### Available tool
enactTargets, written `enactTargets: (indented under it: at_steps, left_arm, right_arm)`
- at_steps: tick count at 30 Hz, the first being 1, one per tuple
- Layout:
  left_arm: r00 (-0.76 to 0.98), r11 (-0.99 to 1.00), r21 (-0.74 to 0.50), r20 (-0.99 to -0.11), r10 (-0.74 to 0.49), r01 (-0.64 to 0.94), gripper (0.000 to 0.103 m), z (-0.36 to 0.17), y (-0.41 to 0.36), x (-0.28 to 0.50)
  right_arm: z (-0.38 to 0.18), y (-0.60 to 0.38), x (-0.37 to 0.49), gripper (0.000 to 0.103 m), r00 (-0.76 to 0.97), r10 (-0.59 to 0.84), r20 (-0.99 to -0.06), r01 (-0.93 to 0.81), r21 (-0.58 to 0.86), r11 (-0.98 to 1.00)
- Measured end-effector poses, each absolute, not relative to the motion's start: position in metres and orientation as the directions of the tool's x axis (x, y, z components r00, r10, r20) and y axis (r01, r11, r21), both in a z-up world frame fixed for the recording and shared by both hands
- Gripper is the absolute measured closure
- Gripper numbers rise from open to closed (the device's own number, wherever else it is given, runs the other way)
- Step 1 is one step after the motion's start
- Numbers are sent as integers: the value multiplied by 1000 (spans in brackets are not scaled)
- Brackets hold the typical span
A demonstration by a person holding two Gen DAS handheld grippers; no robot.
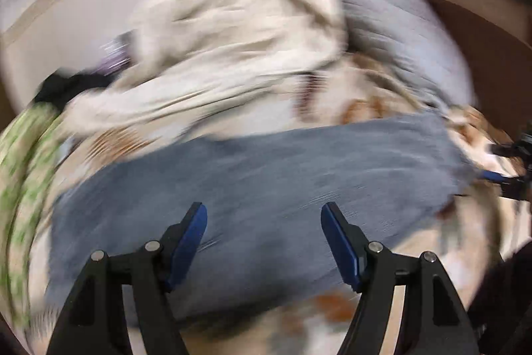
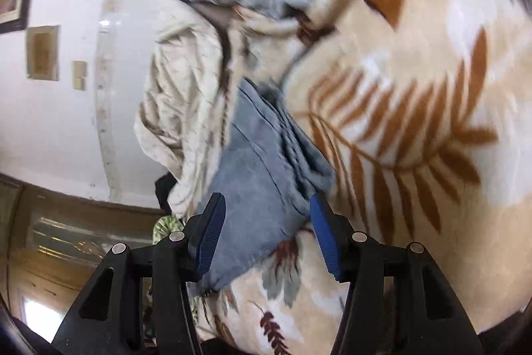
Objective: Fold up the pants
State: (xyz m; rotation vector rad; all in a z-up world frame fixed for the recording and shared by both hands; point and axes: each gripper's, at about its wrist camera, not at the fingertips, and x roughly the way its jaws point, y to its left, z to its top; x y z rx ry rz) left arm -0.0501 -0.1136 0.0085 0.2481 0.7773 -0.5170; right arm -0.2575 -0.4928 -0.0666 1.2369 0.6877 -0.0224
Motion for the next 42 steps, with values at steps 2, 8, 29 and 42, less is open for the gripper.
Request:
enactTargets:
  at_steps: [2,8,29,42]
  left_arm:
    - [518,778,21,-757,-398,628,30,13,-163,-41]
    - [363,565,60,-821,-441,823,30,11,-285,-31]
    - [-35,286,-167,-908,-417,944,54,-52,-440,37]
    - [-265,233,-389,-864,-428,891,55,-78,-453,59]
  right_arm:
    - [-71,-491,-260,49,803,350,-483,379,866,326]
    - [-84,-493,-254,47,812,298,-502,434,861,265]
    - [-98,-487,-239,48,785,333,-523,408,840,357]
    - [-91,-468,-223,46,784,242,-571,380,751,540]
